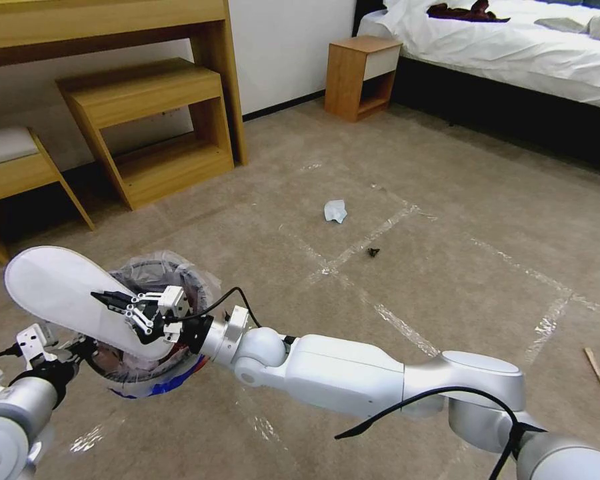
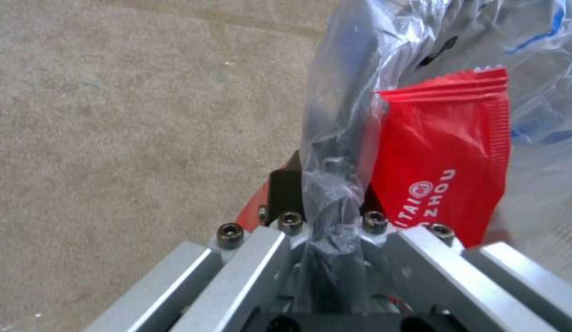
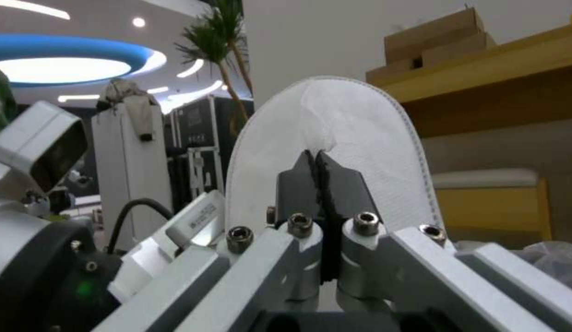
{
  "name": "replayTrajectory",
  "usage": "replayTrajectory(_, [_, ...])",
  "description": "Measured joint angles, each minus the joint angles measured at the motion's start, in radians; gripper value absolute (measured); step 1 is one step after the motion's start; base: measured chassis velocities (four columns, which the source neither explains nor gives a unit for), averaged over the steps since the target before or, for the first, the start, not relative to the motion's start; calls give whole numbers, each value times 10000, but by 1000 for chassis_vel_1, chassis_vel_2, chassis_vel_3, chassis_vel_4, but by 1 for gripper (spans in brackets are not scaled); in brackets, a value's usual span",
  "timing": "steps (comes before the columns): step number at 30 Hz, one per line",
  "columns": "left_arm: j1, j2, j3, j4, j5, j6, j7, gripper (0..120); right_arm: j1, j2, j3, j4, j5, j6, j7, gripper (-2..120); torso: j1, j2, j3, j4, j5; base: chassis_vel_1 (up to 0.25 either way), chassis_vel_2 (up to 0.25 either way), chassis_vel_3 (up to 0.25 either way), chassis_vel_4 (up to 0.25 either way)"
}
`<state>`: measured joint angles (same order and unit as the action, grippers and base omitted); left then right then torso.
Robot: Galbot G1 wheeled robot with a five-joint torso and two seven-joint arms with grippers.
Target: Pick up the trash bin and place the garbage on the floor into it.
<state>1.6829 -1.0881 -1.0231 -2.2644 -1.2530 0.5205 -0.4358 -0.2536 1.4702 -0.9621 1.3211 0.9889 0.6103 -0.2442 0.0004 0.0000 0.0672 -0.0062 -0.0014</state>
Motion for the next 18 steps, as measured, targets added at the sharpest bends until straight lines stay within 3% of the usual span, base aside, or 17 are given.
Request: replayTrajectory(18, [-15, -13, 78, 91, 67, -63, 17, 1, 6, 268, 8, -1106, -302, 302, -160, 0, 0, 0, 0, -1, 0, 0, 0, 0, 0])
